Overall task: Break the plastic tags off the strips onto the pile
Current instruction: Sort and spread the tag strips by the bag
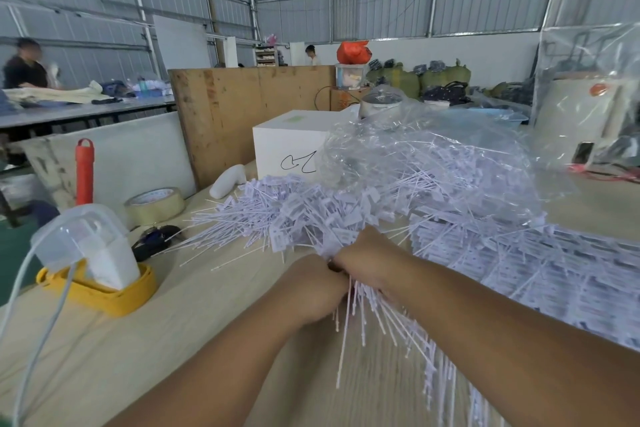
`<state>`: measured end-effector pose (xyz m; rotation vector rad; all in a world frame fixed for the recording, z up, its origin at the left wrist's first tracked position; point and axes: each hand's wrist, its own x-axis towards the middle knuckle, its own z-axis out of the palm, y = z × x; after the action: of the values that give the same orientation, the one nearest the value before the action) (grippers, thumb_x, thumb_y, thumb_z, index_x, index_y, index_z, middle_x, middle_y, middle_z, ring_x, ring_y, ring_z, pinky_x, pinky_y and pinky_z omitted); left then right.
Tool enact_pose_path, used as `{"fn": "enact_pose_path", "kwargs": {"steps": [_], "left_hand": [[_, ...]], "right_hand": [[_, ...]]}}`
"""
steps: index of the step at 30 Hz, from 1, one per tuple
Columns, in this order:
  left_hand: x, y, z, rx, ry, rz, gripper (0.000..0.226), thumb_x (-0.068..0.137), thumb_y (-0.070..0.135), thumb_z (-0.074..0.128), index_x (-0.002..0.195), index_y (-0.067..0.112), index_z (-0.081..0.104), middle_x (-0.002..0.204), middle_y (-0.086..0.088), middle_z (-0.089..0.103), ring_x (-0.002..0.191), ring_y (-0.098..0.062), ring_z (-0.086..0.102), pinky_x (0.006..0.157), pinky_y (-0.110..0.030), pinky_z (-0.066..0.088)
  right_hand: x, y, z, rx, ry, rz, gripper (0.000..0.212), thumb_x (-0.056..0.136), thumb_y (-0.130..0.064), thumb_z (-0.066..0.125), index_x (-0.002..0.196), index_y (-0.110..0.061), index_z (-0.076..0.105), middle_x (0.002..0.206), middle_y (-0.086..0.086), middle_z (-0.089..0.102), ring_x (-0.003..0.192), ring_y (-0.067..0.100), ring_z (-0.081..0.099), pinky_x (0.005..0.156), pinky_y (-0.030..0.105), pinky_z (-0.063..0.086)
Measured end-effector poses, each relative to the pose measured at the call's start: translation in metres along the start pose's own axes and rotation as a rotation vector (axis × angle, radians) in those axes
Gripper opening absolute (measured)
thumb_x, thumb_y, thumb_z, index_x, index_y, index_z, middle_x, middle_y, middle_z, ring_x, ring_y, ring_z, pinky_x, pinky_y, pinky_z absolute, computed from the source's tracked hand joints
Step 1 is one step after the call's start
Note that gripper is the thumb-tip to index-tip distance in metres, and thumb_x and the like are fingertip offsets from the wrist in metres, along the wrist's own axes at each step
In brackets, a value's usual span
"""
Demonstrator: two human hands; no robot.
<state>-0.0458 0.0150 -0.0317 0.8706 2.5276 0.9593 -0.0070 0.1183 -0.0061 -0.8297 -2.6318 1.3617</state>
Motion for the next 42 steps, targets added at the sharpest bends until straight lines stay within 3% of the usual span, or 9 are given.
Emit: {"fn": "enact_pose_path", "kwargs": {"steps": [4,10,15,19,24,29,34,39,42], "left_hand": [[-0.008,-0.004,-0.005,-0.143,-0.061,-0.076,0.022,0.084,0.015,0.053,0.063,0.011,0.059,0.053,-0.006,0.055,0.042,-0.017,0.049,0.044,-0.019,0.035],[-0.014,-0.008,-0.027,-0.130,-0.123,-0.102,0.014,0.074,0.020,0.063,0.060,0.016,0.060,0.052,-0.001,0.052,0.045,-0.016,0.045,0.040,-0.014,0.030],[-0.012,-0.008,-0.020,0.431,0.023,-0.091,0.035,0.083,0.052,0.055,0.075,0.018,0.059,0.077,0.001,0.064,0.068,-0.012,0.058,0.060,-0.022,0.044],[-0.008,0.006,-0.005,0.676,0.001,-0.029,0.020,0.095,0.031,0.042,0.092,0.020,0.058,0.087,0.003,0.054,0.083,-0.019,0.054,0.069,-0.030,0.044],[-0.008,0.002,0.002,0.339,0.034,0.049,0.029,0.090,0.024,0.048,0.061,0.019,0.045,0.068,0.003,0.049,0.065,-0.019,0.051,0.053,-0.027,0.035],[-0.023,0.006,0.008,0.130,0.175,0.230,0.024,0.094,0.023,0.043,0.072,0.019,0.053,0.074,0.003,0.059,0.067,-0.013,0.056,0.057,-0.027,0.040],[-0.040,0.016,-0.030,-0.035,-0.149,0.232,0.027,0.089,0.040,0.056,0.068,0.024,0.062,0.066,0.006,0.063,0.053,-0.004,0.053,0.055,-0.019,0.042],[-0.008,0.020,-0.074,-0.023,0.502,0.198,0.050,0.078,0.061,0.054,0.061,0.015,0.047,0.050,0.014,0.049,0.044,-0.001,0.044,0.052,-0.030,0.031],[0.027,0.028,-0.077,0.009,0.491,0.071,0.056,0.080,0.072,0.053,0.063,0.019,0.043,0.051,0.012,0.047,0.049,-0.005,0.046,0.052,-0.031,0.028]], "right_hand": [[-0.008,-0.002,-0.001,0.066,-0.011,0.026,0.045,0.080,-0.012,0.073,0.116,0.007,0.056,0.114,0.020,0.064,0.104,0.031,0.064,0.092,0.039,0.053],[-0.010,0.002,0.003,0.091,0.025,0.051,0.059,0.070,0.001,0.074,0.123,0.004,0.050,0.100,0.015,0.065,0.084,0.025,0.063,0.067,0.031,0.052],[-0.009,0.000,-0.004,0.035,-0.004,0.070,0.062,0.062,0.003,0.071,0.122,0.009,0.053,0.095,0.019,0.065,0.072,0.025,0.056,0.059,0.024,0.043],[-0.006,0.000,-0.002,0.037,0.024,0.067,0.062,0.079,-0.001,0.067,0.132,0.005,0.037,0.094,0.010,0.058,0.079,0.017,0.057,0.065,0.026,0.048],[0.001,0.002,-0.002,0.134,0.039,0.086,0.050,0.082,-0.006,0.061,0.128,0.001,0.043,0.082,0.006,0.052,0.066,0.013,0.048,0.057,0.023,0.038],[0.003,0.005,-0.004,0.166,0.021,0.063,0.046,0.077,-0.005,0.056,0.122,0.004,0.052,0.089,0.014,0.059,0.070,0.022,0.055,0.057,0.025,0.041],[0.001,0.005,-0.018,0.049,-0.038,-0.024,0.047,0.071,0.000,0.062,0.117,-0.001,0.053,0.102,0.019,0.064,0.076,0.025,0.059,0.061,0.030,0.044],[-0.014,0.008,-0.045,-0.095,-0.062,-0.079,0.062,0.077,-0.002,0.060,0.134,-0.007,0.037,0.095,0.008,0.057,0.070,0.019,0.056,0.057,0.024,0.041],[-0.024,0.008,-0.060,-0.154,-0.045,-0.109,0.071,0.076,-0.006,0.059,0.141,-0.011,0.031,0.092,0.007,0.057,0.068,0.017,0.054,0.054,0.024,0.039]]}}
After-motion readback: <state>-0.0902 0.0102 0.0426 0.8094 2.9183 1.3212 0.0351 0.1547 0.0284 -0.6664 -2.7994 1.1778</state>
